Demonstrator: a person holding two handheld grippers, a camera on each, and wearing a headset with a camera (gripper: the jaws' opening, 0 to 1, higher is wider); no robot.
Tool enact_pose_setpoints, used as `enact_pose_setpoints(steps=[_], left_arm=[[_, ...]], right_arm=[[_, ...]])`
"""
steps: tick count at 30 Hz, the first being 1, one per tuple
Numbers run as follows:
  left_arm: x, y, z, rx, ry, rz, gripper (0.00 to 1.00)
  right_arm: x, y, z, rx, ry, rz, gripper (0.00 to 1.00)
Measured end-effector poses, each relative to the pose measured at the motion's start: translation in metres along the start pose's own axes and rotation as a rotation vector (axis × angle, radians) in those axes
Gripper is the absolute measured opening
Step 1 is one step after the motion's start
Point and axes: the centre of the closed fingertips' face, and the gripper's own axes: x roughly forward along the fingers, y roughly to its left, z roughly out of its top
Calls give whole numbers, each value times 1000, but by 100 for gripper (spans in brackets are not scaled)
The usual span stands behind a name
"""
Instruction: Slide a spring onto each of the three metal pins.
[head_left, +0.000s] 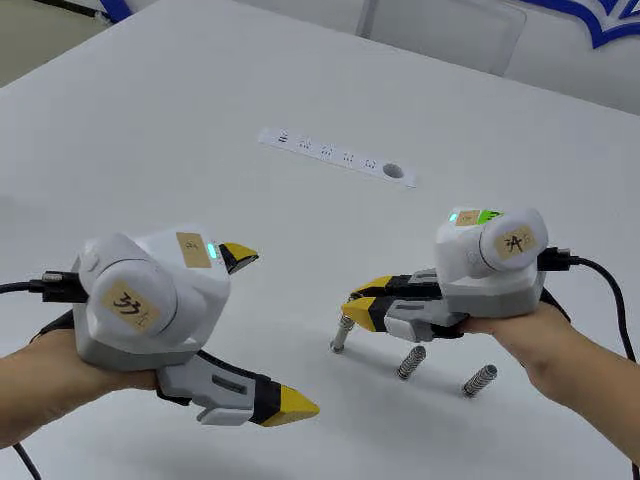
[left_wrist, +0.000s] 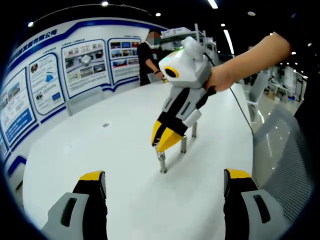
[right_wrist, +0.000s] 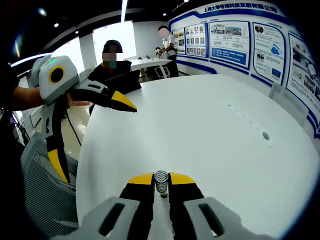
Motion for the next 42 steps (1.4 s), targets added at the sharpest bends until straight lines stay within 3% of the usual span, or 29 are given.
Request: enact_pose_setpoints(steps=[4,13,20,27,33,39,42], left_arm=[[0,0,-1,-3,5,1,99],[-2,1,-9,-1,32,1,97],[-3,3,-10,-11,33,9,95],[-3,2,-12,-16,35,9,95],[-2,3,-11,-16,33,9,95],[-3,3,-9,-19,32,2,95],[-3,4,3,-48,-15,4,95]], right_arm=[[5,1,-3,-7,6,-5,11],[21,2,-30,-87,88,-25,11],[26,2,-39,-129,124,-30,11],[27,2,-39,-139,124,-32,12],[27,5,-50,-156,177,-26,19],[22,3,-43,-140,158,-30,21],[16,2,-38,-131,140,-38,22]])
